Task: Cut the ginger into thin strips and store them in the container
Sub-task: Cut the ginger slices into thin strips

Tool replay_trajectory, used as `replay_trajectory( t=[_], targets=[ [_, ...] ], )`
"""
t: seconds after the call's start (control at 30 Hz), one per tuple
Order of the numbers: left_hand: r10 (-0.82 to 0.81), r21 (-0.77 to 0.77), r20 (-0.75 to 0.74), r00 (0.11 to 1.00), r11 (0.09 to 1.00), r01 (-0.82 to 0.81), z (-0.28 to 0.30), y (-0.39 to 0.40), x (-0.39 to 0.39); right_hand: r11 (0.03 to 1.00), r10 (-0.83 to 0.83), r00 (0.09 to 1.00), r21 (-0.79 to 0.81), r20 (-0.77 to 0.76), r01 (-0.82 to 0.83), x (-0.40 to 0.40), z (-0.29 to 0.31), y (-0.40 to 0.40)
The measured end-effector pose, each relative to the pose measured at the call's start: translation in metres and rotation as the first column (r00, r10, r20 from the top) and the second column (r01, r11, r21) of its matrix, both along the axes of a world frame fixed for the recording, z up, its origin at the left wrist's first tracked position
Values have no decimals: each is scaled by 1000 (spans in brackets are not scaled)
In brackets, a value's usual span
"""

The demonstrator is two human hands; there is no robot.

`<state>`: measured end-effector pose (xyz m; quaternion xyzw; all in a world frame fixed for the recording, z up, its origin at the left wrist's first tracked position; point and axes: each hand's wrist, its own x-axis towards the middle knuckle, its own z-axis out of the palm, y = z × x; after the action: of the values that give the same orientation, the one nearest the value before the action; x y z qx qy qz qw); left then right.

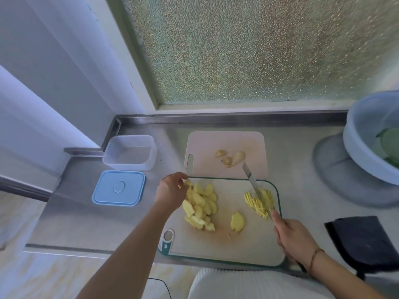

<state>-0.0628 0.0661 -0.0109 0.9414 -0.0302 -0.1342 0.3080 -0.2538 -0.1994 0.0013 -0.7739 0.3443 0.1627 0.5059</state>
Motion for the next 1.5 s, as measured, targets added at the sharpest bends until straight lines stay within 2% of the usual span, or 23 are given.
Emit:
replay_trajectory(
  t=[0.1,0.2,0.27,0.33,0.43,0.5,0.57,0.6,0.67,0.9,0.97,1.03,1.13,1.2,1.33,1.43,1.5],
  targets=[
    [60,-203,-44,997,977,-67,21,-17,-18,1000,-10,1000,0,-1,10,-1,1,-1],
    [-36,-436,-298,954,894,-103,32,-46,-45,1000,-19,1000,6,0,19,-2,0,-2],
    [-55,-429,-382,922,895,-124,24,-64,-62,1000,-19,1000,6,-2,19,-2,1,-2],
    [0,-406,-473,881,888,-217,11,-76,-77,1000,-15,1000,0,-3,15,-3,1,-2],
    [132,-399,-586,799,811,-427,-3,-83,-95,1000,-23,1000,9,1,23,-5,3,-2],
    [196,-392,-609,769,769,-506,-6,-84,-106,999,-34,999,15,5,34,-8,3,-3],
    [201,-334,-524,827,845,-417,-10,-83,-115,999,-34,999,18,9,34,-10,4,-4],
    [164,-283,-465,870,904,-321,-11,-83,-119,999,-32,999,18,11,32,-11,4,-4],
    [91,-227,-417,905,953,-201,-12,-83,-124,999,-29,999,21,18,29,-13,2,-5],
    [-92,-161,-410,907,987,28,-10,-85,-124,1000,9,999,-30,37,-8,-16,1,-9],
    [-114,-70,-321,940,993,96,-13,-83,-124,999,10,999,-46,42,-8,-18,0,-10],
    [-158,104,-181,971,978,179,-14,-86,-125,998,15,999,-54,45,-13,-19,-1,-12],
    [-264,235,-65,962,933,272,-18,-98,-129,997,35,999,-63,42,-32,-19,-3,-13],
    [-291,230,-25,957,929,288,-21,-105,-132,997,42,998,-67,46,-39,-19,-4,-14],
    [-339,111,82,937,938,330,-28,-104,-135,996,46,998,-82,49,-42,-21,-5,-17],
    [-487,-25,68,871,872,489,-33,-97,-126,995,51,998,-87,43,-47,-20,-4,-19],
    [-601,-93,48,798,792,603,-37,-90,-112,995,53,998,-87,37,-49,-21,-4,-20]
  ],
)
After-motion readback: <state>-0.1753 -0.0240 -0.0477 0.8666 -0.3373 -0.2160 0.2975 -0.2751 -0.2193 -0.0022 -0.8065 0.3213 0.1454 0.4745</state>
